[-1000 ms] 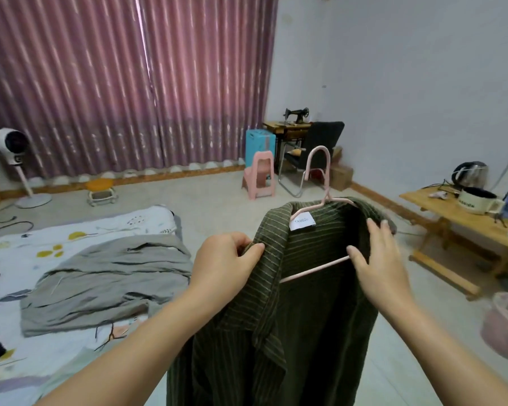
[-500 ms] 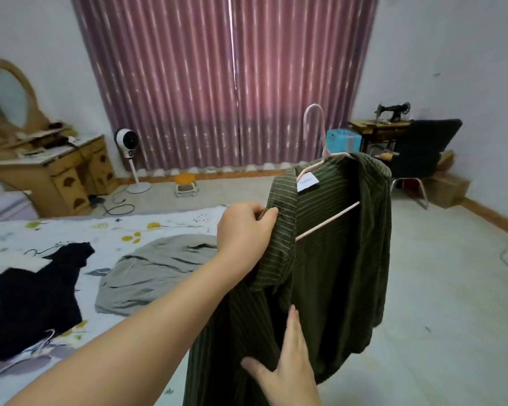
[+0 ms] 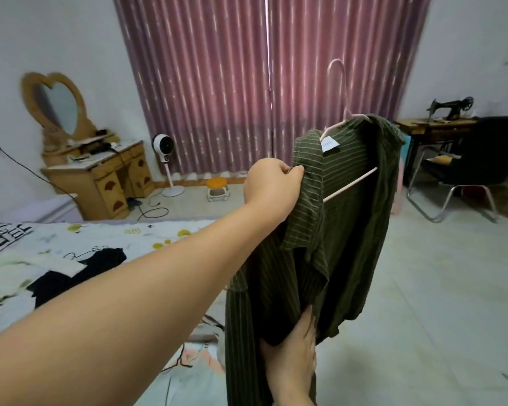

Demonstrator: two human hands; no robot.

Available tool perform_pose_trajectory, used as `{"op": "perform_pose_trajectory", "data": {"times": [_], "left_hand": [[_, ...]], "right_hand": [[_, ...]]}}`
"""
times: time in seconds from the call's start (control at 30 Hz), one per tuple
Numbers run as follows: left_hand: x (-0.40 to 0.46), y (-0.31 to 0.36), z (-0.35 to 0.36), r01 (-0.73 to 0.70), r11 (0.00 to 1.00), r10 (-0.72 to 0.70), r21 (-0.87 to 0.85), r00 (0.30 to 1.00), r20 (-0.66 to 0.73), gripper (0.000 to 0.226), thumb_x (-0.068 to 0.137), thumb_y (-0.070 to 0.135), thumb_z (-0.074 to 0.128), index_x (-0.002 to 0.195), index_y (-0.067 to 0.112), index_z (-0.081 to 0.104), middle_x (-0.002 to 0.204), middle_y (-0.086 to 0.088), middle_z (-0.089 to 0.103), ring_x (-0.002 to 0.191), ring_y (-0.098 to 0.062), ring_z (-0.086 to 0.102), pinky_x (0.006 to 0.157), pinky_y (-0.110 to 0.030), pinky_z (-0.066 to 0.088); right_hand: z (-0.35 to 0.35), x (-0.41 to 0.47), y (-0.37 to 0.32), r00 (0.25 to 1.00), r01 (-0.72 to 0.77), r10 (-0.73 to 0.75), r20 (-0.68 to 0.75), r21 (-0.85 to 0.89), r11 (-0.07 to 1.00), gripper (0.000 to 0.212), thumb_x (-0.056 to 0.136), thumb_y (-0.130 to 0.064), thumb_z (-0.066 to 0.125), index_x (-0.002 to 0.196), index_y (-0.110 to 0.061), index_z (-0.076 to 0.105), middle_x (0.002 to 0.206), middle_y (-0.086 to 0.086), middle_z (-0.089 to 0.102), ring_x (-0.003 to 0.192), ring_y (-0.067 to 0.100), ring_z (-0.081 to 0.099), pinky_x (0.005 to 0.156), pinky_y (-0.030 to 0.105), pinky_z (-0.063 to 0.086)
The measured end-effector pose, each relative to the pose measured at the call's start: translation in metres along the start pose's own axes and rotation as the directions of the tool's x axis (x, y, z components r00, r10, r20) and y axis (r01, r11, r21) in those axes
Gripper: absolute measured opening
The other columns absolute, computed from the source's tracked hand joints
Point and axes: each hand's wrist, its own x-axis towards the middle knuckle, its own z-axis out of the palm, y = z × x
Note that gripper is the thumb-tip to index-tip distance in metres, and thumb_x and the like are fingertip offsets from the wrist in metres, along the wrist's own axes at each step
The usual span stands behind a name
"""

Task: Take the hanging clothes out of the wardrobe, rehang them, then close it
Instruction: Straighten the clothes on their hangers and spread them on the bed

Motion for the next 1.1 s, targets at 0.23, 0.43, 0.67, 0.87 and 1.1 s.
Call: {"op": "perform_pose_trajectory", "data": {"times": [0.23, 0.43, 0.67, 0.87, 1.1], "left_hand": [[0.097, -0.087, -0.040, 0.079, 0.996, -0.080, -0.047, 0.997, -0.016, 0.037, 0.089, 0.030, 0.057, 0.063, 0.004, 0.063, 0.061, -0.010, 0.060, 0.063, -0.023, 0.057, 0.062, -0.030, 0.046], [0.171, -0.222, -0.059, 0.131, 0.991, -0.133, -0.031, 0.990, -0.042, 0.037, 0.089, 0.031, 0.057, 0.078, -0.001, 0.070, 0.079, -0.017, 0.066, 0.072, -0.022, 0.057, 0.076, -0.038, 0.051], [0.214, -0.411, -0.048, 0.263, 0.964, -0.258, 0.040, 0.961, -0.097, 0.031, 0.091, 0.034, 0.054, 0.070, 0.013, 0.062, 0.071, -0.011, 0.058, 0.071, -0.026, 0.055, 0.064, -0.031, 0.037], [0.188, -0.565, -0.036, 0.367, 0.914, -0.334, 0.174, 0.923, -0.190, 0.033, 0.094, 0.029, 0.050, 0.072, 0.009, 0.064, 0.072, -0.009, 0.062, 0.070, -0.023, 0.054, 0.065, -0.031, 0.038], [0.149, -0.688, -0.037, 0.484, 0.844, -0.416, 0.231, 0.862, -0.289, 0.043, 0.094, 0.024, 0.049, 0.070, -0.009, 0.063, 0.070, -0.025, 0.061, 0.066, -0.035, 0.054, 0.059, -0.035, 0.038]], "right_hand": [[0.072, 0.056, -0.018, 0.995, -0.073, 0.071, -0.075, -0.027, 0.997, 0.023, 0.085, -0.014, 0.059, 0.105, -0.024, 0.053, 0.096, -0.002, 0.060, 0.097, 0.019, 0.058, 0.093, 0.037, 0.047], [0.114, 0.111, -0.043, 0.982, 0.018, -0.059, -0.179, -0.226, 0.974, 0.006, 0.093, -0.017, 0.044, 0.093, -0.023, 0.046, 0.067, -0.005, 0.050, 0.063, 0.016, 0.050, 0.059, 0.028, 0.040], [0.209, 0.148, -0.035, 0.966, 0.231, -0.257, -0.001, -0.441, 0.868, 0.007, 0.094, -0.034, 0.045, 0.100, -0.034, 0.040, 0.091, -0.012, 0.056, 0.082, 0.007, 0.055, 0.072, 0.018, 0.044], [0.303, 0.177, 0.047, 0.959, 0.228, -0.070, 0.276, -0.599, 0.768, 0.078, 0.088, -0.056, 0.045, 0.148, -0.025, 0.005, 0.157, -0.002, 0.007, 0.145, 0.019, 0.013, 0.118, 0.032, 0.015], [0.328, 0.200, 0.111, 0.963, 0.234, -0.046, 0.267, -0.736, 0.635, 0.066, 0.093, -0.053, 0.039, 0.145, -0.036, 0.003, 0.153, -0.005, 0.018, 0.137, 0.016, 0.027, 0.109, 0.025, 0.031]]}}
